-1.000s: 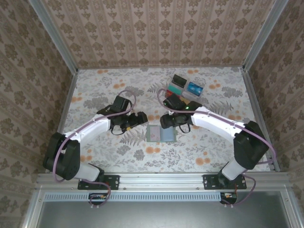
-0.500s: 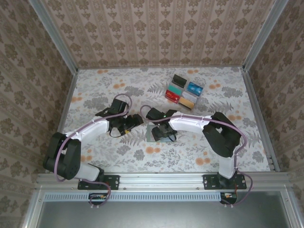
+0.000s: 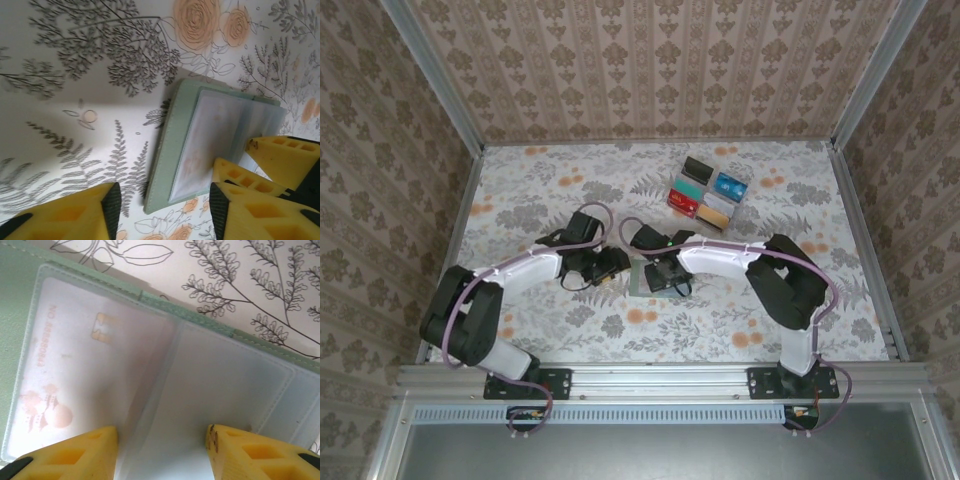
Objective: Take the credit cards out of the card holder
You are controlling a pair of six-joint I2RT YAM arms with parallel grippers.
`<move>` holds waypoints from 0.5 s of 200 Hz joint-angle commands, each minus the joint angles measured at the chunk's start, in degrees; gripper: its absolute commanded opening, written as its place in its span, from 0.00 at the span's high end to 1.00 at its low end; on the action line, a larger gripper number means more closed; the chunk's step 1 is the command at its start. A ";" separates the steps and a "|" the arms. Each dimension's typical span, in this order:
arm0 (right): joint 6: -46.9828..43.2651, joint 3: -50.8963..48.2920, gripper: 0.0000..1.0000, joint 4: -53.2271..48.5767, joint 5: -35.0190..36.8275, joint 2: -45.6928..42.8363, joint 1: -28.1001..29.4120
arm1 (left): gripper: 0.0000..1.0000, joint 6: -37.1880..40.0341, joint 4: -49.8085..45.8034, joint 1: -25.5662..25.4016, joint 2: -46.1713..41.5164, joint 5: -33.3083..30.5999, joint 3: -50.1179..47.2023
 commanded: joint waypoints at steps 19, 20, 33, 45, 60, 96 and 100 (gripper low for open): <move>-0.74 -4.91 0.49 2.04 -4.59 0.46 -2.30 | 0.55 -0.28 4.83 -2.51 5.00 4.38 2.28; -0.81 -4.96 0.49 2.03 -4.60 0.44 -2.35 | 0.55 -0.26 4.86 -2.54 5.12 4.44 2.37; -1.00 -5.47 0.49 2.12 -5.15 0.08 -2.64 | 0.55 -0.23 5.24 -3.00 6.55 4.82 3.15; -1.06 -6.00 0.49 2.17 -5.56 -0.04 -2.93 | 0.56 -0.26 5.68 -3.35 7.79 5.06 3.85; -1.15 -6.29 0.50 3.75 -5.86 -0.20 -3.21 | 0.56 -0.07 5.60 -3.69 9.11 5.03 4.65; -1.07 -6.74 0.51 4.11 -6.19 -0.19 -3.53 | 0.58 -0.82 6.34 -3.98 11.45 5.24 5.28; -1.14 -6.76 0.51 4.12 -6.27 -0.19 -3.47 | 0.58 -0.93 6.59 -4.02 11.64 5.44 5.28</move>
